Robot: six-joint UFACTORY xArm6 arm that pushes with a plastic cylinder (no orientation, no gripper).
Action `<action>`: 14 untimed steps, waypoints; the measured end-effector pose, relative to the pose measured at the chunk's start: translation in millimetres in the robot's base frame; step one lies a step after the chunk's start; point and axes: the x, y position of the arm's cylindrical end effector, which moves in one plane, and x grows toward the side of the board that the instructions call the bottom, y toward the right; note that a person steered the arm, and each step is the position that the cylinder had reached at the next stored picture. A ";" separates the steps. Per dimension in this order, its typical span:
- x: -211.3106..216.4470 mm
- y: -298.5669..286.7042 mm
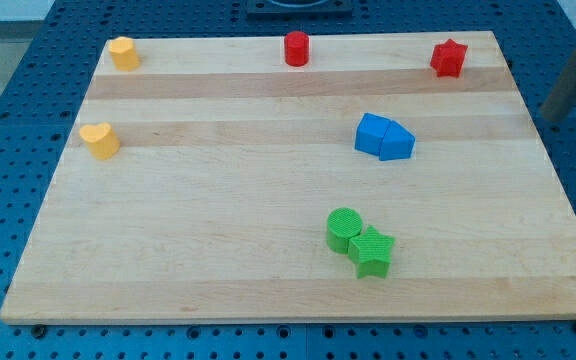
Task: Push the red star into red circle
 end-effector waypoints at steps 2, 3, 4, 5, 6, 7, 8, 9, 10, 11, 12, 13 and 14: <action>-74.4 -45.4; -87.4 -110.0; -99.2 -183.2; -105.9 -243.7; -105.9 -244.7; -109.9 -234.3; -124.7 -233.4; -140.6 -239.8; -140.9 -266.7; -140.9 -277.2; -147.2 -266.1; -153.8 -271.2; -155.8 -300.8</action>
